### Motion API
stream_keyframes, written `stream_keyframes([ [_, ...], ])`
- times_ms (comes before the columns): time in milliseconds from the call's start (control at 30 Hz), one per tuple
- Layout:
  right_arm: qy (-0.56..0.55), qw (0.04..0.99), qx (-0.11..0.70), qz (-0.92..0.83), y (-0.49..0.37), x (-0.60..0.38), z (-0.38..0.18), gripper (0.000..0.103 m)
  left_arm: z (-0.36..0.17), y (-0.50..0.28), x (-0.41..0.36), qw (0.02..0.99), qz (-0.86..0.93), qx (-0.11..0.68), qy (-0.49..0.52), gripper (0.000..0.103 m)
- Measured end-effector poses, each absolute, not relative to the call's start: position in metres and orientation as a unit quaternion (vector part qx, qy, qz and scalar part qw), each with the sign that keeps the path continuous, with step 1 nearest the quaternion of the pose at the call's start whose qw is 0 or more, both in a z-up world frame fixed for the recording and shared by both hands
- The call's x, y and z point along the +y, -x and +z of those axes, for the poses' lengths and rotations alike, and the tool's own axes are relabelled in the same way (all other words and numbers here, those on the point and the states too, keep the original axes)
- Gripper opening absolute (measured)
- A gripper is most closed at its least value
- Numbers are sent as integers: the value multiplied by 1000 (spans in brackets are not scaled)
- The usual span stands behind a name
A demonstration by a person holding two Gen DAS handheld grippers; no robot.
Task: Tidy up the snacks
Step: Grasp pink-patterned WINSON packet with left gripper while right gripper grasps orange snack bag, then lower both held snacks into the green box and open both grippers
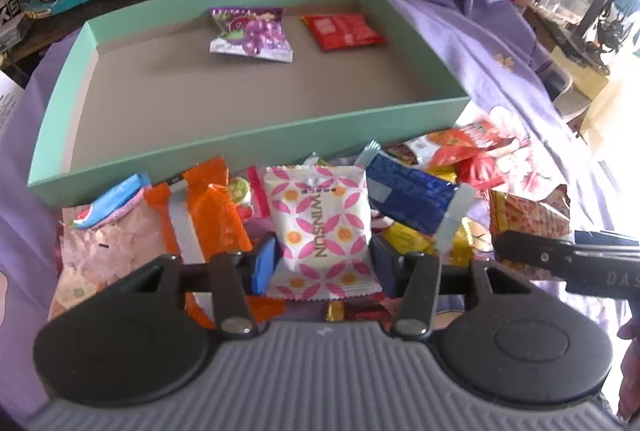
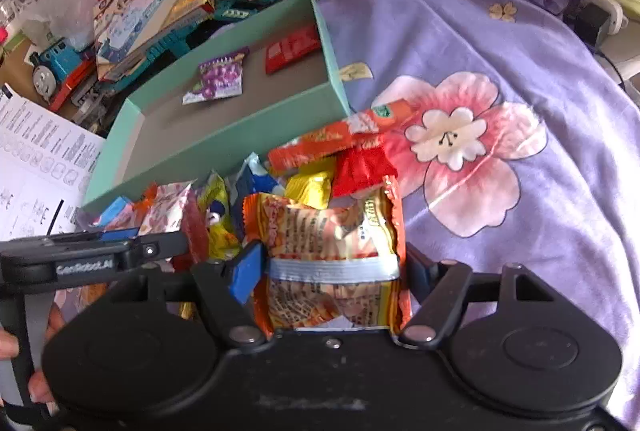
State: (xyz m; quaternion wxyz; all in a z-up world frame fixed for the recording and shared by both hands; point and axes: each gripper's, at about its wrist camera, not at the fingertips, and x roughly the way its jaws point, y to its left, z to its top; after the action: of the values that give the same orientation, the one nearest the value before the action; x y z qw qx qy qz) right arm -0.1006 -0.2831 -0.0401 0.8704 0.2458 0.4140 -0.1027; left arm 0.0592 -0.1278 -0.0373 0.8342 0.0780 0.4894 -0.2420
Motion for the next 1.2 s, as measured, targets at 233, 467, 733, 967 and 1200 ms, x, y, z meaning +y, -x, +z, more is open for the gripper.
stream_keyframes([
  [233,-238,885,384,-109,98,-294,-6,71,-1,-57,-119,852,-253,456,-53,50],
  [467,-219,902,360,-97,59,-295,27,71,34,-89,-116,876,-240,416,-41,50],
  [733,-206,907,357,-81,-12,-290,42,71,28,-143,-124,875,-223,427,-38,50],
  [967,-197,898,383,-84,-72,-291,24,71,-1,-180,-140,865,-214,452,-48,50],
  [1200,-195,888,408,-85,-101,-297,-1,71,-27,-202,-150,854,-210,473,-54,50],
])
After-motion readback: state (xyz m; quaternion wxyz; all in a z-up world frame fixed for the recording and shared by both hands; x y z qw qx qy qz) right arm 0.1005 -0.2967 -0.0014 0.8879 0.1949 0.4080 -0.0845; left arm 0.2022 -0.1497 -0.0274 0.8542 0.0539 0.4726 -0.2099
